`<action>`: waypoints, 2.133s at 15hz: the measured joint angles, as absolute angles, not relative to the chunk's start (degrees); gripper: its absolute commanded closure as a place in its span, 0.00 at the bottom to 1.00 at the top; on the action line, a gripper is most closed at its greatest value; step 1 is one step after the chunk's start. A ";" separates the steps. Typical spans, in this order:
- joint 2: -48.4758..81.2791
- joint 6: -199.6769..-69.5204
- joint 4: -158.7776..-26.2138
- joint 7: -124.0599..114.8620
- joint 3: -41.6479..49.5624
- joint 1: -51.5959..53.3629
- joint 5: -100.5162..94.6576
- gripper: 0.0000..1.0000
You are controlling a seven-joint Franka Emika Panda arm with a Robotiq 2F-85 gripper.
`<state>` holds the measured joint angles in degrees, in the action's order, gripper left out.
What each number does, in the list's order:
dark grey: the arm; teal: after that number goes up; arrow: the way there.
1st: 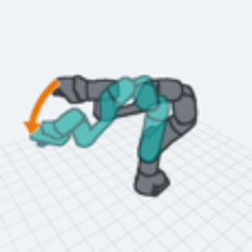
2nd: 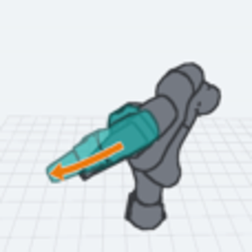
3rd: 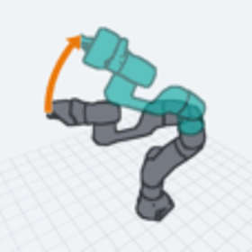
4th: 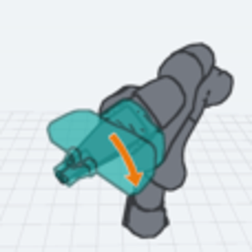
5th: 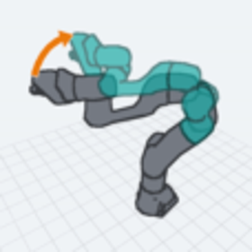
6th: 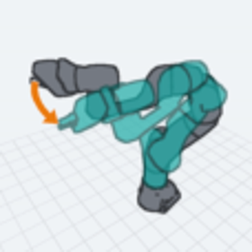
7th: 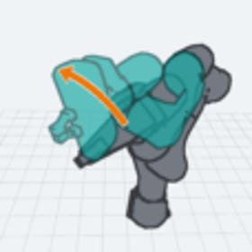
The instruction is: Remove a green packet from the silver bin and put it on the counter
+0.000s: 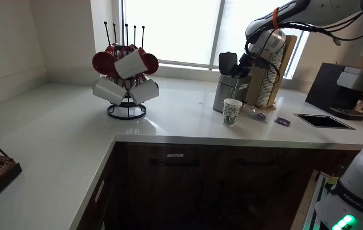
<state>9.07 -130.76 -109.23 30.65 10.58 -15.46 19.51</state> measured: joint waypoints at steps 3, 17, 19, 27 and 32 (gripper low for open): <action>9.69 -130.93 -108.39 30.69 10.60 -16.22 19.52 0.00; 17.15 -133.90 -101.74 30.74 7.72 -17.59 19.64 0.00; 17.99 -133.90 -100.77 30.74 7.27 -17.81 19.64 0.00; 19.30 -133.90 -100.05 30.84 6.17 -19.06 19.64 0.00; 20.57 -133.90 -100.05 30.84 5.53 -19.27 19.64 0.00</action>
